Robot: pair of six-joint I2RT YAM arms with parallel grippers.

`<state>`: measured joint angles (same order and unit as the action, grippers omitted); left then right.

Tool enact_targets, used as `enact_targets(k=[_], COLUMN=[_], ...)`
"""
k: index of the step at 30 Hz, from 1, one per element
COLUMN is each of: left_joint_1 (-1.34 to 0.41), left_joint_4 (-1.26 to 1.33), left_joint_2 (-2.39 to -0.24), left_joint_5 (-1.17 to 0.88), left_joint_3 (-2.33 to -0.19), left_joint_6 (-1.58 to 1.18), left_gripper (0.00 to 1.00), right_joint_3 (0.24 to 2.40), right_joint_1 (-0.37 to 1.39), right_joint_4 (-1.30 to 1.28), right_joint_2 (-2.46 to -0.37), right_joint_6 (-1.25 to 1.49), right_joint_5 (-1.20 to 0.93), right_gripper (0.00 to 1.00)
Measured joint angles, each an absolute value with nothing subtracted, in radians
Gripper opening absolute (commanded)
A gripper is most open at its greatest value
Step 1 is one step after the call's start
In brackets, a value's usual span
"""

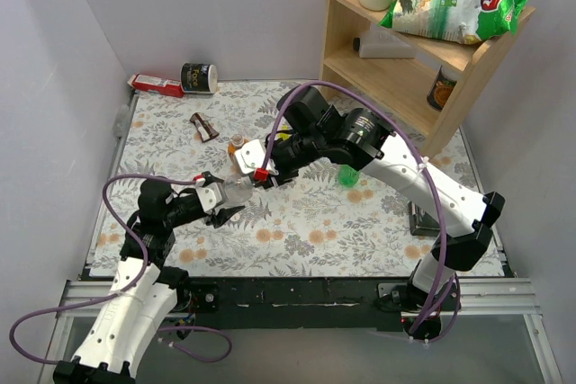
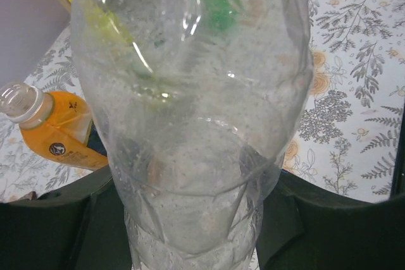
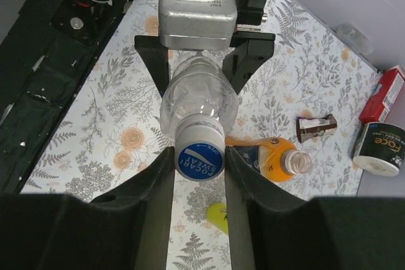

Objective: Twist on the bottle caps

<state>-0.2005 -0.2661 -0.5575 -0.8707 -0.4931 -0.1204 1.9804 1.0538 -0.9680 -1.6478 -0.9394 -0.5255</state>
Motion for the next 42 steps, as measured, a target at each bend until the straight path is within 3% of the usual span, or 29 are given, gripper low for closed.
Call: enact_targets(k=[17, 25, 32, 42], left_joint_1=[-0.203, -0.229, -0.286, -0.317], left_joint_4=[-0.115, -0.052, -0.081, -0.198], left_joint_2=[-0.685, -0.726, -0.774, -0.743], left_joint_5=[-0.811, -0.67, -0.572, -0.529], left_joint_3=[-0.477, -0.487, -0.493, -0.51], left_joint_6=[-0.153, -0.197, -0.201, -0.143], left_gripper=[0.0, 0.0, 0.0, 0.0], right_joint_3=[2.025, 2.235, 2.226, 2.112], right_joint_1=[1.02, 1.021, 1.002, 0.997], right_joint_4=[-0.945, -0.974, -0.973, -0.971], right_joint_2=[-1.711, -1.852, -1.881, -1.822], right_joint_6=[-0.807, -0.569, -0.452, -0.443], right_joint_5=[-0.45, -0.426, -0.417, -0.388], right_gripper=[0.24, 0.22, 0.15, 0.15])
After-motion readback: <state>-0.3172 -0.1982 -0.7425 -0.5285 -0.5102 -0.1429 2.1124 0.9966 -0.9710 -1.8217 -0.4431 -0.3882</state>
